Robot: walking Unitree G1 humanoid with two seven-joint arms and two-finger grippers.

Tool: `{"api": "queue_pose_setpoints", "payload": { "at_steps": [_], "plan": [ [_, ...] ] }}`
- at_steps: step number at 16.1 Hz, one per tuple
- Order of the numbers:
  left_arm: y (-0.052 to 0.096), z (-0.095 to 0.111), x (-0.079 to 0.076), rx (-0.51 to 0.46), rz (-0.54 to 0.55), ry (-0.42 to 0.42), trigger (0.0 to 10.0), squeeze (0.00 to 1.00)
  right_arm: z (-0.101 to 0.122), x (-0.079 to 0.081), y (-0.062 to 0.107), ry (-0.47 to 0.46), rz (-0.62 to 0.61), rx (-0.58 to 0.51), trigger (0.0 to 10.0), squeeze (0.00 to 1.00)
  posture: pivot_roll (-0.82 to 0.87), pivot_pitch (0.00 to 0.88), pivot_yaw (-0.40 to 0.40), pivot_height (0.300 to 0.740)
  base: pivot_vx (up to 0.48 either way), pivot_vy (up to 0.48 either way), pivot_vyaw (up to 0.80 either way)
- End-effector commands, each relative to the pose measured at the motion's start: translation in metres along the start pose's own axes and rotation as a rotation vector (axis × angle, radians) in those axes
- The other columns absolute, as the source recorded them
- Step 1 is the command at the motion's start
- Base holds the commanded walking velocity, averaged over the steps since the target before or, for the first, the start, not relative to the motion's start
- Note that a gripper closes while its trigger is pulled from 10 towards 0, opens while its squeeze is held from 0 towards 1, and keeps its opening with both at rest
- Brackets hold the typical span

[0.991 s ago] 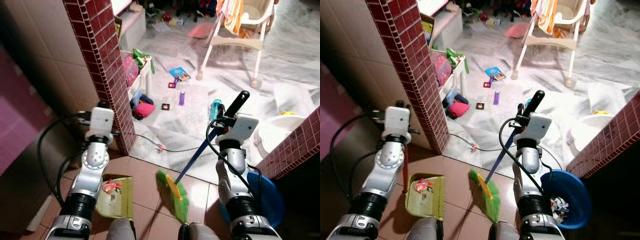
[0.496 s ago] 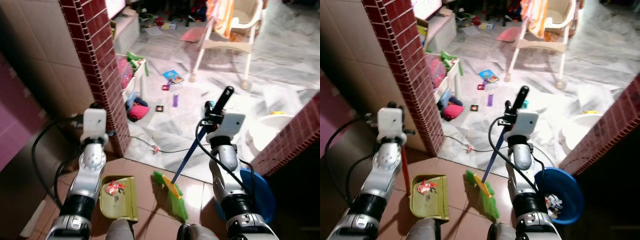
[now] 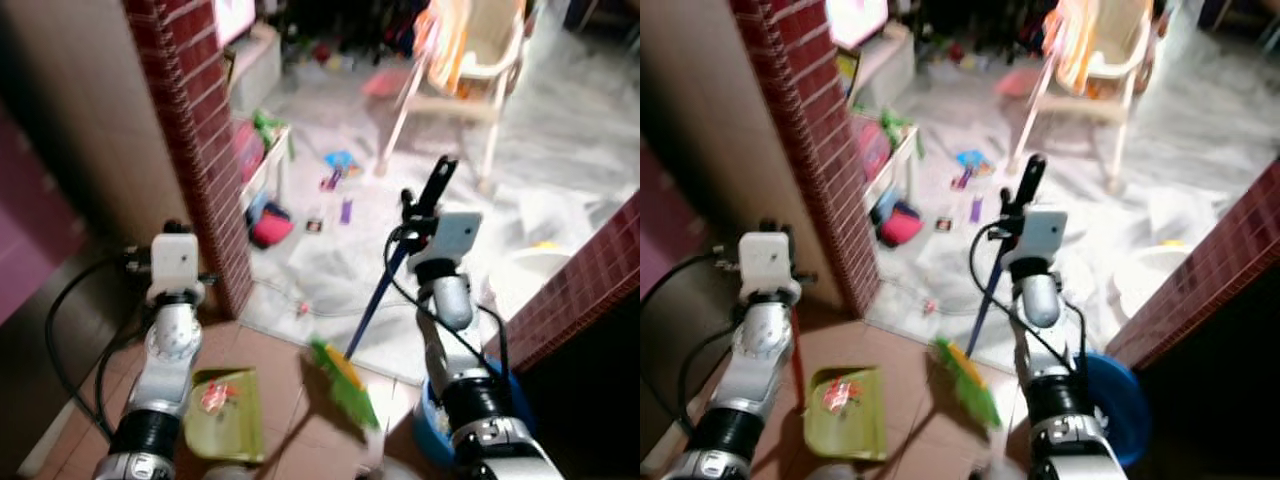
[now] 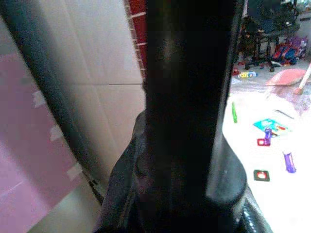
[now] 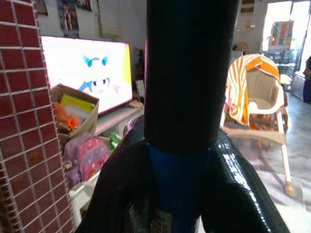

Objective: Sweep floor

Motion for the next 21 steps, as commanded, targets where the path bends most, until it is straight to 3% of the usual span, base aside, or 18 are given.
{"api": "queue_pose_setpoints", "payload": {
  "at_steps": [1, 6, 10, 11, 13, 21],
  "plan": [
    [-0.0074, 0.0225, 0.0, -0.089, 0.01, 0.008, 10.0, 0.0, 0.0122, -0.0017, -0.0048, 0.009, 0.006, -0.04, 10.0, 0.0, -0.02, 0.0, -0.015, 0.74, 0.45, 0.0, 0.0],
    [-0.0049, 0.0234, -0.0044, -0.081, 0.012, 0.027, 10.0, 0.0, 0.016, -0.0016, -0.0083, 0.017, 0.019, -0.04, 10.0, 0.0, -0.03, 0.0, -0.016, 0.74, 0.44, 0.053, 0.0],
    [-0.0036, 0.0186, -0.0028, -0.048, 0.042, 0.011, 10.0, 0.0, 0.0126, -0.001, -0.0075, 0.011, 0.008, -0.019, 10.0, 0.0, -0.03, 0.0, -0.018, 0.74, 0.0, 0.0, 0.0],
    [-0.0039, 0.0178, -0.0012, -0.045, 0.056, -0.001, 10.0, 0.0, 0.0136, 0.001, -0.0082, 0.046, 0.029, -0.02, 10.0, 0.0, -0.03, 0.0, -0.021, 0.74, 0.0, 0.0, 0.0],
    [-0.0044, 0.0179, -0.0019, -0.044, 0.063, -0.005, 10.0, 0.0, 0.0153, 0.0024, -0.0097, 0.073, 0.052, -0.022, 10.0, 0.0, -0.03, 0.0, -0.022, 0.74, 0.0, 0.0, 0.8],
    [-0.0052, 0.0191, -0.004, -0.045, 0.068, -0.009, 10.0, 0.0, 0.0171, 0.0, -0.0113, 0.029, 0.025, -0.032, 10.0, 0.0, -0.03, 0.0, -0.024, 0.74, 0.0, 0.0, 0.66]
  ]
}}
Point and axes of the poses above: a point about 5 cm out from each wrist's last joint towards the gripper, its own y axis pointing back from the gripper into the wrist, its own z axis along the axis of the wrist's last joint, x = y × z, the point moved 3 cm from there along -y, pointing out of the wrist towards the gripper, and after that the axes turned 13 degrees about -y, right-handed, at the moved point
